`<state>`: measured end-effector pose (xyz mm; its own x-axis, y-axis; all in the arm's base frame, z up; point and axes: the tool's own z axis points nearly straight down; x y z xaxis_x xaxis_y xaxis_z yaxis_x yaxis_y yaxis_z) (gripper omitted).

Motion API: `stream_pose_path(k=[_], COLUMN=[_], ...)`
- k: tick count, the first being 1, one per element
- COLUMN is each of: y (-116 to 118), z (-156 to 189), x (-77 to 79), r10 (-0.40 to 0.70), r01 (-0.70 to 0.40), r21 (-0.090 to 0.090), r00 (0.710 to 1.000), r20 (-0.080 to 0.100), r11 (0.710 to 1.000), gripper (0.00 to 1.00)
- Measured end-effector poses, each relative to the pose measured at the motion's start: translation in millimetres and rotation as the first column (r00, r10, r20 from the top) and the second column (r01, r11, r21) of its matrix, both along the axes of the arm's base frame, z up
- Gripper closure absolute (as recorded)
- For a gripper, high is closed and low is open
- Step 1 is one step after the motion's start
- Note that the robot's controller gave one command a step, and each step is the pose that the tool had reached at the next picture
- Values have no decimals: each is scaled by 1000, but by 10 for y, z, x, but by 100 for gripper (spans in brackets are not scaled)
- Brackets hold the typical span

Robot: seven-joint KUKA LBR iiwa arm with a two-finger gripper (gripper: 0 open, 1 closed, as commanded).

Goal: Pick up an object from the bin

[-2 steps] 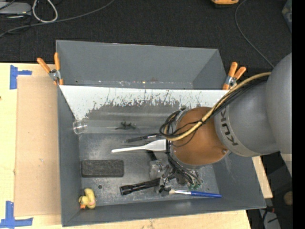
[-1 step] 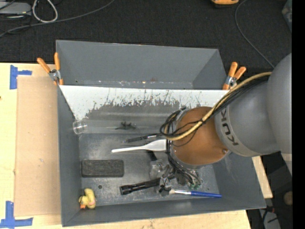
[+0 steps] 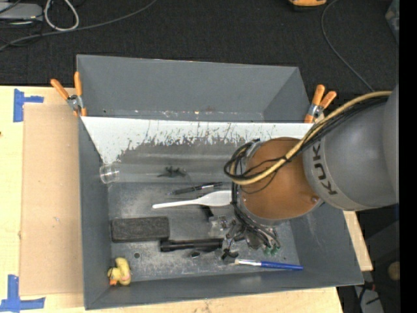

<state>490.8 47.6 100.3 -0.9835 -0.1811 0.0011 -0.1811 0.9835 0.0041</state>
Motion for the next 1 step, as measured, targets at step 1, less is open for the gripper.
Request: stream_pose_path(k=[1], y=[5], z=[201], x=[10], r10=[0], r01=[0], r21=[0], r00=[1000], r20=[3], r11=[1000], gripper=[100])
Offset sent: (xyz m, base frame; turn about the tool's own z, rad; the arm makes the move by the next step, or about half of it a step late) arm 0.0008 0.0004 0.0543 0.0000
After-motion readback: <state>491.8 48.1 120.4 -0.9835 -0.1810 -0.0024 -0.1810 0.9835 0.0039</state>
